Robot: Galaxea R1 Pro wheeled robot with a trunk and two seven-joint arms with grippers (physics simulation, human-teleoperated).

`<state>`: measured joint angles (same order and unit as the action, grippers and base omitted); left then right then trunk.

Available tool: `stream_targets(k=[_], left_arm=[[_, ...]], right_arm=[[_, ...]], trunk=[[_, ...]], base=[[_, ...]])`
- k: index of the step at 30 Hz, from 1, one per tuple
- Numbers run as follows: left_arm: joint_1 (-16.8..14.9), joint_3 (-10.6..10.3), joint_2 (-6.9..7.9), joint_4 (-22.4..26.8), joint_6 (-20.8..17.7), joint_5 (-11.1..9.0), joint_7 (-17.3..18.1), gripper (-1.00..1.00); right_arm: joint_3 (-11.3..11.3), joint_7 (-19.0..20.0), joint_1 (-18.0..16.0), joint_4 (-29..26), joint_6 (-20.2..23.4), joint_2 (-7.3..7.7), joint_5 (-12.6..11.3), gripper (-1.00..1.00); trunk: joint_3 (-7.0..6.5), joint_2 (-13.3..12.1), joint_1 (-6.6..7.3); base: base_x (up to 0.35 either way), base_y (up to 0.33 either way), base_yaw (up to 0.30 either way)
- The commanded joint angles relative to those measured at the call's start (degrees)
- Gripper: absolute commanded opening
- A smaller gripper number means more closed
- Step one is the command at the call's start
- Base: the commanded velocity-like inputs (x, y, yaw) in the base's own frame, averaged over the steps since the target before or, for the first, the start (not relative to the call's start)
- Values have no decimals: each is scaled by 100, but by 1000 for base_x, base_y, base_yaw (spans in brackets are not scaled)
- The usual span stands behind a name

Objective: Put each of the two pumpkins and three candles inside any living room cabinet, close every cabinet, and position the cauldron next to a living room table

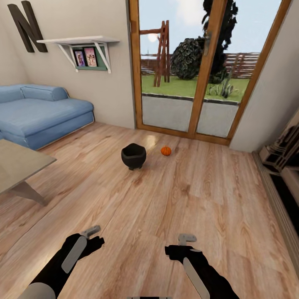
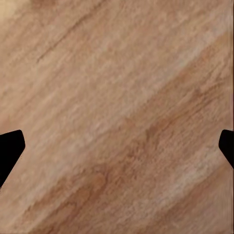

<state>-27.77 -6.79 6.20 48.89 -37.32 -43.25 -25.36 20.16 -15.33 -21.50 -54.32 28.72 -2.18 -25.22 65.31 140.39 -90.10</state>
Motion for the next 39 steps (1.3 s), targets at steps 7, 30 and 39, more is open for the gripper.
stream_targets(k=[7,30,39], left_arm=[[-11,-25,19,137,-4,-50,-62,100],[-17,-25,12,226,-180,-75,-65,100],[-18,-25,9,226,-308,-69,-75,100]], right_arm=[[22,-58,-3,70,-83,-8,-42,100],[16,-41,-3,392,-423,-36,-43,100],[15,-40,-3,396,-420,-26,-61,100]], trunk=[[5,2,-2],[-382,-880,481],[-540,-1241,679]], base=[[72,0,0],[1,0,0],[0,0,0]])
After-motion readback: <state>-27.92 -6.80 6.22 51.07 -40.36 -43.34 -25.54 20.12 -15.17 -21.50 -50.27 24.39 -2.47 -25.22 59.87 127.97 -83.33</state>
